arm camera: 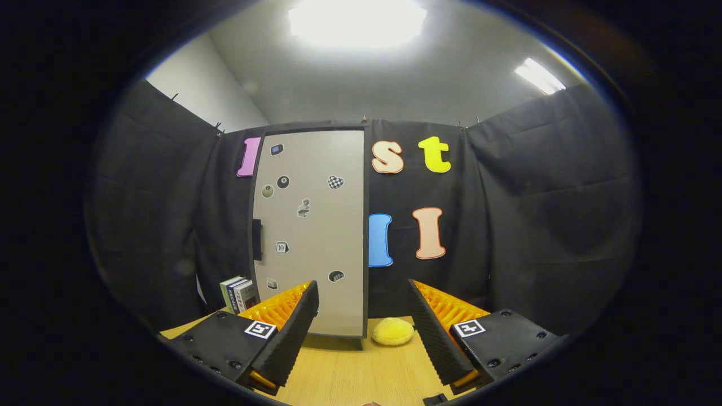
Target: Open the shoe cabinet door, grab the shoes and put them into the shoe cabinet, then close the shoe cabinet door.
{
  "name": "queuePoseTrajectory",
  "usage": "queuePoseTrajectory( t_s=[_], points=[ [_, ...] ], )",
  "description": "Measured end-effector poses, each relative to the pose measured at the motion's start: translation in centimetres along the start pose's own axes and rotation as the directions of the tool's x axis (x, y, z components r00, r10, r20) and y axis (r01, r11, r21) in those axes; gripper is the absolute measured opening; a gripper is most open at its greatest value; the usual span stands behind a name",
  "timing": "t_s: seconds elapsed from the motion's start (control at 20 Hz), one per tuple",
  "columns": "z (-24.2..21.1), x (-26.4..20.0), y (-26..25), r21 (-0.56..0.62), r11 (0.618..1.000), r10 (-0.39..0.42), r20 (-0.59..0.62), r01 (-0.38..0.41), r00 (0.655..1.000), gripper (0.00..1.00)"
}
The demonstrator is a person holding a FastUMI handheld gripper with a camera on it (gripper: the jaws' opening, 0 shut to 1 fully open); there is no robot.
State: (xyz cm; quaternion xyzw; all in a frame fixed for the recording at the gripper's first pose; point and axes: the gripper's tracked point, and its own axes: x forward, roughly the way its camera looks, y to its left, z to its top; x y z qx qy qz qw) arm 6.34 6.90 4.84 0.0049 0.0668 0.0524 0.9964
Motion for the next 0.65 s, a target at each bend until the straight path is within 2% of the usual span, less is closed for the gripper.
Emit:
queuePoseTrajectory(
  t_s=[0.2, 0.65],
  points=[
    [-0.6, -0.7, -1.7, 0.031, 0.999, -0.02, -0.004, 0.02, 1.0, 0.98],
    [1.2, 0.5, -3.5, 0.034, 0.999, -0.045, 0.065, 0.043, 0.997, 0.98]
  ],
)
